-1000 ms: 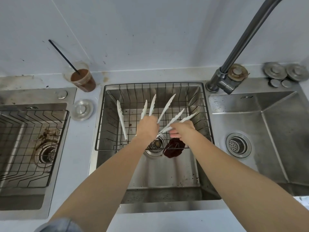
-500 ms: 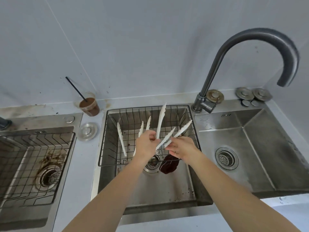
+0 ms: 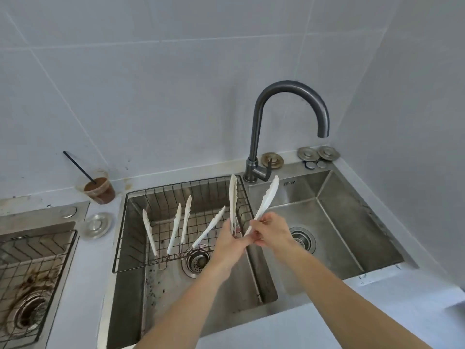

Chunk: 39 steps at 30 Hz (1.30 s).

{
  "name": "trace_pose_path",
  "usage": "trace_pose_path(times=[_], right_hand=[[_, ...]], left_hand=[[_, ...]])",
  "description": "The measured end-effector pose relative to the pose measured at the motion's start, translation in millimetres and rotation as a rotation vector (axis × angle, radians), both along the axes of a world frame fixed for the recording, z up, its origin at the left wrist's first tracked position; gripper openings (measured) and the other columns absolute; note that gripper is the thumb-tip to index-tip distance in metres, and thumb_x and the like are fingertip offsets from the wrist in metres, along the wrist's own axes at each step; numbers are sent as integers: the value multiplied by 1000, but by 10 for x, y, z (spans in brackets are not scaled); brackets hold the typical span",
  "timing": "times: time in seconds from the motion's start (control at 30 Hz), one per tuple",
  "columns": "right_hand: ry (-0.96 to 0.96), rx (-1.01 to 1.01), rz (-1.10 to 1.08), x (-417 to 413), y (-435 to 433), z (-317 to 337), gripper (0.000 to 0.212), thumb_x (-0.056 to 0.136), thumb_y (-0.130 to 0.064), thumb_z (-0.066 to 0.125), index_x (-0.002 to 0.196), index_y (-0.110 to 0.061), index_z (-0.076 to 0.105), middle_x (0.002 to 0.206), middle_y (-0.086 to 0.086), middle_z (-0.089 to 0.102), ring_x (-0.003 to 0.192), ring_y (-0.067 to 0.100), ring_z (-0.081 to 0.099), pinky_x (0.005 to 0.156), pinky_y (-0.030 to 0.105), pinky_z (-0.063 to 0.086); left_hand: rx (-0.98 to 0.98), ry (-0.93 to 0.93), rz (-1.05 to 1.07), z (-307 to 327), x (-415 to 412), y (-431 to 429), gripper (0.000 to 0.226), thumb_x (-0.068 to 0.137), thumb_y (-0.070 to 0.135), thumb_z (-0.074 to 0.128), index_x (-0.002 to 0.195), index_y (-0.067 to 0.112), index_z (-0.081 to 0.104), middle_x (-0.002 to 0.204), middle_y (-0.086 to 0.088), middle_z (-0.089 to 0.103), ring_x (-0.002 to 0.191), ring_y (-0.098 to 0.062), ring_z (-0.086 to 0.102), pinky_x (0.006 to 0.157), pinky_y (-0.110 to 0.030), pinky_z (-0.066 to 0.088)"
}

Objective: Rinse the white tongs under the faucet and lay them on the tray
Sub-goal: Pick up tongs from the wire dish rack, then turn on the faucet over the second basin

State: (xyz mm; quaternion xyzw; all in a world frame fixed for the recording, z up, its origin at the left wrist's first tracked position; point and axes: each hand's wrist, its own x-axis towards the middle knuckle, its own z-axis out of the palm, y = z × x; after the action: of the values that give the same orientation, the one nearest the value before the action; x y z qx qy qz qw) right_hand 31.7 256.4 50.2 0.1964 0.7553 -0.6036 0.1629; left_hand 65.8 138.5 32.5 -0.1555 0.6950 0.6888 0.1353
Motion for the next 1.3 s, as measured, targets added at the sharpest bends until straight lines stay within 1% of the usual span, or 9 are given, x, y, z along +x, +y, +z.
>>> trace_pose_path(times=[0.13, 0.37, 0.53, 0.63, 0.83, 1.0, 1.1, 1.2, 1.3], right_hand=[[41, 59, 4, -20, 398, 13, 19, 83, -14, 68, 78, -13, 50, 93, 19, 68, 81, 30, 70, 73, 43, 60], [21, 95, 143, -187, 1069, -119, 19, 80, -20, 69, 83, -10, 53, 83, 15, 71, 68, 24, 68, 62, 30, 56], [3, 123, 301, -387, 1499, -254, 18, 87, -29, 59, 79, -13, 61, 70, 5, 69, 58, 17, 65, 56, 26, 49], [169, 300, 375, -675, 1627, -208, 23, 91, -30, 54, 85, -11, 64, 77, 6, 69, 71, 19, 65, 69, 28, 47], [511, 413, 495, -1481, 1299, 76, 27, 94, -24, 53, 115, -7, 59, 113, 9, 66, 102, 24, 62, 88, 33, 46], [700, 578, 686, -1940, 903, 152, 37, 94, -22, 53, 129, -8, 53, 122, 14, 62, 113, 31, 56, 89, 34, 40], [680, 689, 826, -2093, 821, 137, 29, 93, -24, 55, 118, -11, 63, 109, 12, 68, 100, 29, 60, 71, 29, 35], [633, 763, 938, -2211, 814, 143, 21, 92, -26, 57, 106, -15, 68, 104, 11, 68, 97, 30, 58, 80, 36, 44], [617, 775, 976, -2261, 827, 149, 18, 91, -25, 57, 102, -15, 69, 100, 13, 66, 94, 30, 58, 75, 36, 44]], left_hand=[[-72, 43, 22, -92, -68, 478, 53, 68, 43, 78, 109, 27, 49, 101, 3, 60, 92, -12, 57, 80, -28, 45], [-273, 2, 189, -317, -156, 1272, 35, 75, 52, 69, 86, 28, 47, 88, 3, 62, 82, -13, 58, 63, -21, 41], [-447, -38, 297, -380, -145, 1491, 39, 76, 50, 70, 91, 20, 50, 78, -1, 56, 65, -12, 51, 61, -28, 44], [-506, -57, 359, -377, -80, 1423, 35, 79, 37, 71, 98, 16, 51, 83, -2, 56, 67, -12, 50, 59, -25, 42], [-625, -99, 454, -262, 65, 1201, 45, 83, 40, 67, 115, 14, 49, 100, -7, 57, 90, -23, 58, 81, -43, 52], [-691, -98, 459, -213, 69, 1147, 48, 84, 42, 66, 118, 13, 47, 98, -4, 56, 84, -18, 56, 73, -33, 49], [-682, -116, 479, -203, 48, 1165, 46, 83, 43, 66, 116, 16, 47, 97, -1, 56, 82, -15, 56, 68, -28, 48], [-694, -127, 489, -185, 13, 1172, 41, 83, 44, 65, 109, 19, 46, 97, 0, 55, 81, -16, 58, 71, -34, 53], [-695, -131, 493, -171, -36, 1177, 41, 83, 43, 66, 109, 19, 45, 95, 1, 54, 79, -16, 58, 72, -38, 55]])
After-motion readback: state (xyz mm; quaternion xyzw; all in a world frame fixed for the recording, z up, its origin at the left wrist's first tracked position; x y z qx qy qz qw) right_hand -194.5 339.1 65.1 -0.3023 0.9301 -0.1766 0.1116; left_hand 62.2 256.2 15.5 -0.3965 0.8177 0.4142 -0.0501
